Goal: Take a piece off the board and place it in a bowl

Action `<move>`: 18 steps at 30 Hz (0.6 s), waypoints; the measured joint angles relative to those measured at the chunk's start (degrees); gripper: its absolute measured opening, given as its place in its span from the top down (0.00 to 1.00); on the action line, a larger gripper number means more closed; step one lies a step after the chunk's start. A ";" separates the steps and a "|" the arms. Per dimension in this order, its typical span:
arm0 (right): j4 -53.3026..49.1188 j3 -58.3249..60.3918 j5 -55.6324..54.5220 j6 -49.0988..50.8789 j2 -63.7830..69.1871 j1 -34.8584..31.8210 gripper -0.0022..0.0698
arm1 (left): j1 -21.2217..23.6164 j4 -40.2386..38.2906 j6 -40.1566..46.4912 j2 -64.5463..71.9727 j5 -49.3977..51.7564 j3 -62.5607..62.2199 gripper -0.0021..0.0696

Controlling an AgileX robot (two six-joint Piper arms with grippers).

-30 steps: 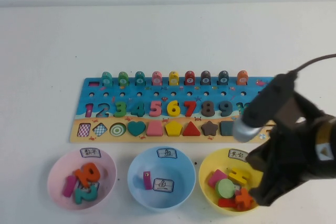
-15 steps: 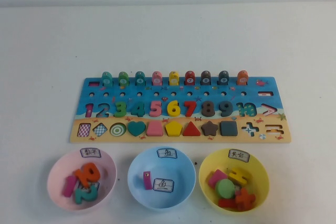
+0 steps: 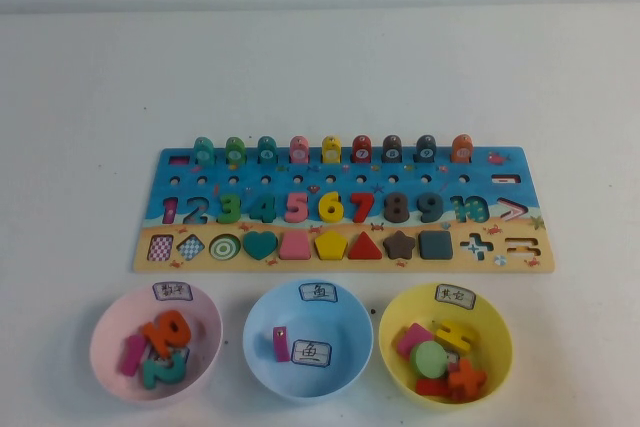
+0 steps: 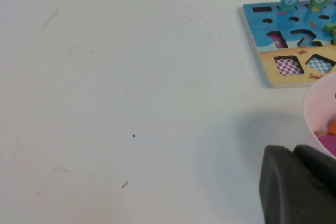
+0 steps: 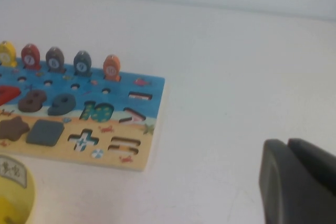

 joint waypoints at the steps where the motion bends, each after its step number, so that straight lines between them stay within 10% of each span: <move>1: 0.00 0.60 -0.43 0.00 -1.62 -0.60 0.99 | 0.00 0.00 0.00 0.00 0.00 0.00 0.97; 18: 0.77 8.76 -2.20 0.00 -16.17 -1.95 0.99 | 0.00 0.00 0.00 0.00 0.00 0.00 0.97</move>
